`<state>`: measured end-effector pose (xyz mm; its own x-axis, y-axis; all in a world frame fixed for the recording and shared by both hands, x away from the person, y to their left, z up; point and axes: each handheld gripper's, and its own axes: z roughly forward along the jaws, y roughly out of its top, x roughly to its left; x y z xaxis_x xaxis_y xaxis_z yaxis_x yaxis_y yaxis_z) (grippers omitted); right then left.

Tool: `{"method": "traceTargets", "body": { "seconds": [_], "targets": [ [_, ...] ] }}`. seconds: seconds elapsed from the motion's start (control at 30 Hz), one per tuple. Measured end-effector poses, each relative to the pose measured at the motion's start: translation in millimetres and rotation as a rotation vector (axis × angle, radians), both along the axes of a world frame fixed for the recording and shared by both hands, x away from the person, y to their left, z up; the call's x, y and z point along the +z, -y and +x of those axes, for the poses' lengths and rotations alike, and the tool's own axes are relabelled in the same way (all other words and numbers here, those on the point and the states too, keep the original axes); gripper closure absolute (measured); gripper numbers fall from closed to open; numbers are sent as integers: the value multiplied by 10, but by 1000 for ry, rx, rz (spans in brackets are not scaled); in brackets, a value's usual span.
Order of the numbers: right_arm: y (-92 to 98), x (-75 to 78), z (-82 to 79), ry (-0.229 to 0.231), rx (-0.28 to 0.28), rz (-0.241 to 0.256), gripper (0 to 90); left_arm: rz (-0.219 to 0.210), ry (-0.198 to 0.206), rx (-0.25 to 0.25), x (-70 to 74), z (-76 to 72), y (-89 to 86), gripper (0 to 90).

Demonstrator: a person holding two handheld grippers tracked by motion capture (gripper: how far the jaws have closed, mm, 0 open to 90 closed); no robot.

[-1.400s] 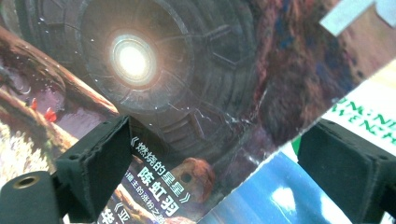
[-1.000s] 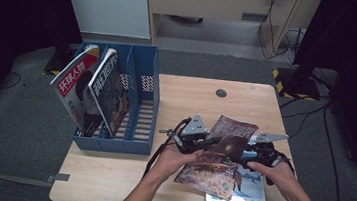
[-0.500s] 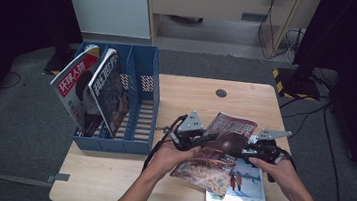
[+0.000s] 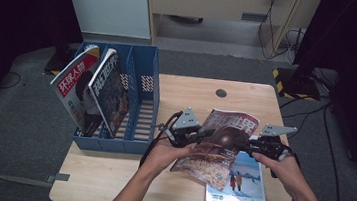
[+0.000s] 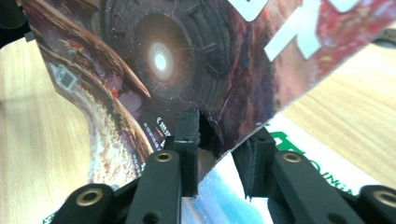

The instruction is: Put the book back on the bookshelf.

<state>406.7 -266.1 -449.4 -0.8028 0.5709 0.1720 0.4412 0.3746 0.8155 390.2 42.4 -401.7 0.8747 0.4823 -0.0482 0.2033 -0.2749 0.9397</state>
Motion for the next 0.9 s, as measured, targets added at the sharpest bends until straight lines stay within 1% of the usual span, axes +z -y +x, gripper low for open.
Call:
{"method": "traceTargets", "body": {
  "seconds": [0.27,0.5,0.63,0.8,0.9],
  "targets": [
    [1,198,10,41,7,-20,785,-4,7,16,28,33,-63,838],
    [-16,353,-18,75,15,-39,811,-22,14,27,26,26,-112,834],
    [-27,403,-42,90,24,-50,818,-23,19,27,25,15,-128,833],
    [-39,432,-52,97,29,-57,824,-54,23,24,-17,21,-149,831],
    [-46,439,-49,98,33,-58,826,-63,24,19,-36,25,-158,826]
  ]
}}
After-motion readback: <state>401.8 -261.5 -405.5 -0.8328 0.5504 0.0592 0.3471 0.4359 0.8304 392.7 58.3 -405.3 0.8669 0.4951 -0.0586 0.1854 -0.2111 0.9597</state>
